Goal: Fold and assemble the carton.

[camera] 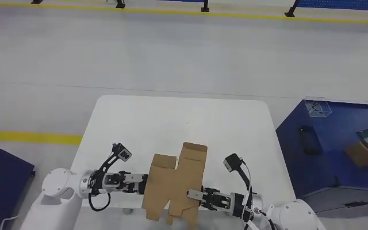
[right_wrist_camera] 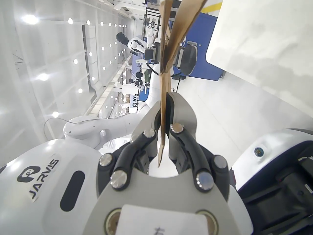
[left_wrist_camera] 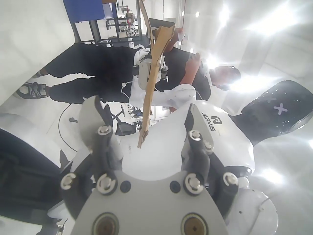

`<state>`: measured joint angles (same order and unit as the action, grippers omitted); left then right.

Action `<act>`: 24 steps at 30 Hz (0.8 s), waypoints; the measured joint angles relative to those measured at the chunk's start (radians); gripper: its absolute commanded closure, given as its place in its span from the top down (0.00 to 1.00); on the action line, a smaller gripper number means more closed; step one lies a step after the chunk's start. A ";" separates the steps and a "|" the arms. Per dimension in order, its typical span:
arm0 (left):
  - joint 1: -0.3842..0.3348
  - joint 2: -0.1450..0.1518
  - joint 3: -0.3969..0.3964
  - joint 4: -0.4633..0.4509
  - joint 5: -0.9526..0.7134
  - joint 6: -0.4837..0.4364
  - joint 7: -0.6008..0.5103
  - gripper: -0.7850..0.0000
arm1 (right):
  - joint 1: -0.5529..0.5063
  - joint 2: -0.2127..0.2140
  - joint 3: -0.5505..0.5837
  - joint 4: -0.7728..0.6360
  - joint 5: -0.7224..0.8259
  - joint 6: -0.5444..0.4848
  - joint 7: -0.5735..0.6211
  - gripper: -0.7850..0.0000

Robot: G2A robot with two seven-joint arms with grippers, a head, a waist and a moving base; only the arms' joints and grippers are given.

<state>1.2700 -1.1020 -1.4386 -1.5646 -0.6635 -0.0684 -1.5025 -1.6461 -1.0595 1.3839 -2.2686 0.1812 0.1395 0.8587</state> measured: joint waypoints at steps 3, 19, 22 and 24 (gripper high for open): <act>0.001 0.000 0.012 -0.004 -0.008 -0.016 0.009 0.36 | 0.010 0.000 -0.021 0.003 0.003 0.005 -0.003 0.00; -0.002 0.009 0.029 -0.015 -0.015 -0.061 0.020 0.00 | 0.034 -0.003 -0.027 0.056 0.101 0.039 -0.083 1.00; 0.006 0.012 0.014 -0.036 -0.031 -0.100 -0.001 0.00 | 0.033 -0.006 0.023 0.102 0.244 0.064 -0.112 1.00; 0.016 0.015 0.000 -0.052 -0.035 -0.144 -0.015 0.00 | 0.037 -0.007 0.058 0.134 0.343 0.082 -0.118 1.00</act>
<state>1.2861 -1.0872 -1.4389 -1.6162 -0.6984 -0.2121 -1.5172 -1.6090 -1.0670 1.4417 -2.1343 0.5244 0.2218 0.7411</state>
